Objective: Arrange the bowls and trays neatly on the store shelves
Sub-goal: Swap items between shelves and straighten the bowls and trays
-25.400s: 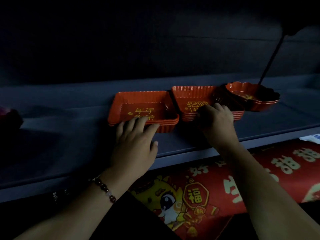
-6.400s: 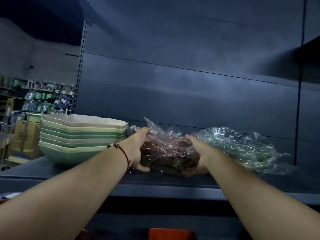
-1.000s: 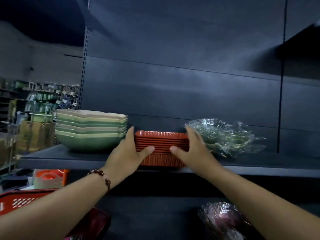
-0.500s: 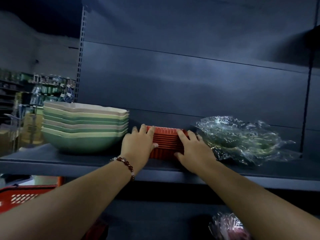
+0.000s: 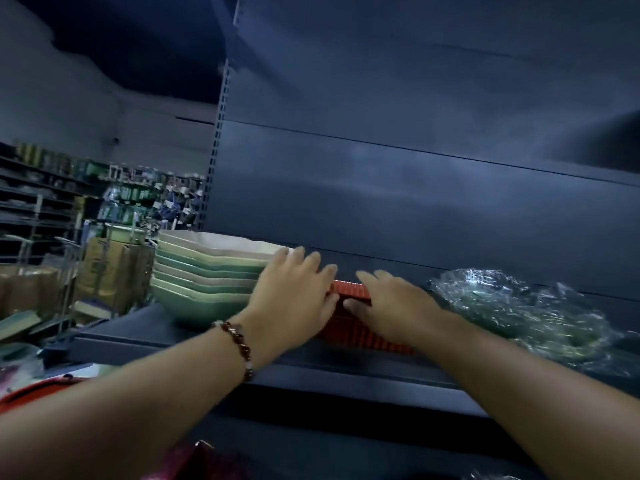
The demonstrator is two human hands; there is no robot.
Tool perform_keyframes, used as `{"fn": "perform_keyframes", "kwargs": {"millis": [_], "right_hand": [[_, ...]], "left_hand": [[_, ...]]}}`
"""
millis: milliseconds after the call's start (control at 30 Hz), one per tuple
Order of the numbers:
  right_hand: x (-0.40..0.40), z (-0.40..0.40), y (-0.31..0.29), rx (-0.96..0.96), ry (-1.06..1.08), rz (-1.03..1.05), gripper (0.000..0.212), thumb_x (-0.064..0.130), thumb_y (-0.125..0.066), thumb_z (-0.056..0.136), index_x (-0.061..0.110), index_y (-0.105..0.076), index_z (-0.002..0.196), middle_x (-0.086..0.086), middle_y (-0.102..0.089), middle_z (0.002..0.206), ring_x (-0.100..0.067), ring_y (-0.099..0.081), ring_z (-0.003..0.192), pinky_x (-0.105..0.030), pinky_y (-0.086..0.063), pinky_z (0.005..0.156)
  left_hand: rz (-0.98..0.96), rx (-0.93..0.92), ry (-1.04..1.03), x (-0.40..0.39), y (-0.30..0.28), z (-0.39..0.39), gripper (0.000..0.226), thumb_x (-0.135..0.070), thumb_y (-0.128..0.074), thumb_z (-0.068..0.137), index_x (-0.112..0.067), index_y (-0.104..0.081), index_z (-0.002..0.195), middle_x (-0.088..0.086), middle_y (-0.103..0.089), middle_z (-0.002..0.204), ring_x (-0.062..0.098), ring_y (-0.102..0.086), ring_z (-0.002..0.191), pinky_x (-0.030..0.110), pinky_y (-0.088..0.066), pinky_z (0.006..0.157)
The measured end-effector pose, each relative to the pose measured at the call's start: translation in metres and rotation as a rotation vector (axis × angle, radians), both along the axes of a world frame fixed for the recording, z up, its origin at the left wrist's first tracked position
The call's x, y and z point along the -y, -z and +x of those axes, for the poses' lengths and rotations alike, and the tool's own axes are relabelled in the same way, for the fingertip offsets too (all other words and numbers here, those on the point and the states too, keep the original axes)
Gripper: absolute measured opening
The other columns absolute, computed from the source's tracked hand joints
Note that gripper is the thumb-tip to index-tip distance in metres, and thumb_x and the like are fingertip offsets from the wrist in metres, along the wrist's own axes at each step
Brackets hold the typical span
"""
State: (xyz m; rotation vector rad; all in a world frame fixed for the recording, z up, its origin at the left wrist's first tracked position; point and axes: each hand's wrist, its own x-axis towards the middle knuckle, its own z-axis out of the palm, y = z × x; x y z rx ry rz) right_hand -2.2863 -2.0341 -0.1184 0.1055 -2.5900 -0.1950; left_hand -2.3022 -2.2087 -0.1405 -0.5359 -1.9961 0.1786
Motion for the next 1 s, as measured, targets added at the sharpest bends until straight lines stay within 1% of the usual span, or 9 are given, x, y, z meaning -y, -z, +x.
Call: {"fn": "perform_keyframes", "kwargs": {"millis": [133,267,333,400,467,567,667,800,1000], "right_hand": [[0.061,-0.009,-0.028,0.125,-0.163,-0.496,0.073,0.068,-0.028,0.091,0.023,-0.029,0.148,-0.006,-0.033,0.154,-0.026,-0.036,0.137,-0.043,-0.029,0.112],[0.109,-0.025,-0.039,0.359,-0.208,-1.260,0.086,0.078,-0.033,0.083,0.027,-0.018,0.151,-0.007,-0.019,0.158,-0.038,-0.030,0.138,-0.058,-0.032,0.105],[0.122,-0.037,-0.037,0.446,-0.171,-1.404,0.093,0.082,-0.037,0.078,0.027,-0.019,0.150,-0.008,-0.018,0.159,-0.042,-0.026,0.139,-0.064,-0.031,0.102],[0.131,-0.052,-0.033,0.538,-0.157,-1.495,0.095,0.085,-0.040,0.073,0.021,-0.037,0.143,-0.012,-0.041,0.147,-0.041,-0.044,0.128,-0.063,-0.037,0.096],[0.136,-0.067,-0.027,0.587,-0.192,-1.595,0.090,0.086,-0.043,0.070,0.018,-0.054,0.128,-0.013,-0.062,0.121,-0.036,-0.061,0.102,-0.062,-0.050,0.077],[0.136,-0.080,-0.022,0.581,-0.198,-1.672,0.066,0.073,-0.048,0.081,0.016,-0.060,0.113,-0.013,-0.066,0.105,-0.034,-0.063,0.088,-0.053,-0.051,0.054],[0.136,-0.085,-0.021,0.624,-0.201,-1.640,0.037,0.044,-0.051,0.085,0.016,-0.064,0.106,-0.013,-0.070,0.105,-0.034,-0.065,0.093,-0.056,-0.051,0.061],[0.135,-0.077,-0.024,0.628,-0.193,-1.589,0.036,0.028,-0.042,0.087,0.014,-0.064,0.113,-0.015,-0.069,0.108,-0.036,-0.064,0.097,-0.058,-0.051,0.059],[0.124,-0.030,-0.033,0.775,-0.267,-1.576,0.021,0.021,-0.045,0.085,0.014,-0.062,0.095,-0.016,-0.068,0.101,-0.038,-0.060,0.101,-0.074,-0.034,0.091]], "left_hand": [[0.428,0.030,0.102,0.092,-0.033,0.006,0.051,-0.052,-0.041,0.089,-0.022,-0.064,0.123,0.006,-0.064,0.126,0.027,-0.059,0.114,0.039,-0.045,0.096],[1.152,0.620,0.273,0.171,-0.045,-0.012,0.068,-0.059,-0.052,0.089,-0.012,-0.048,0.137,0.012,-0.057,0.134,0.029,-0.054,0.119,0.038,-0.043,0.097],[1.370,0.976,0.414,0.185,-0.037,-0.014,0.060,-0.064,-0.048,0.088,-0.010,-0.061,0.110,0.012,-0.070,0.109,0.028,-0.061,0.098,0.037,-0.045,0.088],[1.419,1.183,0.415,0.193,-0.028,-0.022,0.057,-0.069,-0.049,0.084,-0.014,-0.062,0.094,0.014,-0.064,0.099,0.031,-0.056,0.093,0.046,-0.045,0.089],[1.471,1.305,0.405,0.200,-0.025,-0.037,0.063,-0.069,-0.052,0.081,-0.009,-0.061,0.098,0.016,-0.060,0.099,0.036,-0.053,0.095,0.054,-0.045,0.088],[1.566,1.426,0.482,0.209,-0.028,-0.064,0.063,-0.066,-0.054,0.079,-0.010,-0.064,0.105,0.015,-0.068,0.106,0.038,-0.059,0.100,0.061,-0.041,0.096],[1.561,1.498,0.515,0.210,-0.029,-0.077,0.059,-0.065,-0.054,0.078,-0.014,-0.066,0.104,0.015,-0.072,0.106,0.038,-0.061,0.105,0.068,-0.035,0.098],[1.565,1.485,0.519,0.207,-0.029,-0.072,0.038,-0.047,-0.051,0.076,-0.013,-0.062,0.089,0.014,-0.071,0.090,0.036,-0.060,0.097,0.066,-0.033,0.100],[1.477,1.572,0.540,0.213,-0.030,-0.019,0.031,-0.037,-0.049,0.076,-0.013,-0.066,0.083,0.014,-0.070,0.096,0.039,-0.060,0.102,0.071,-0.030,0.100]]}}
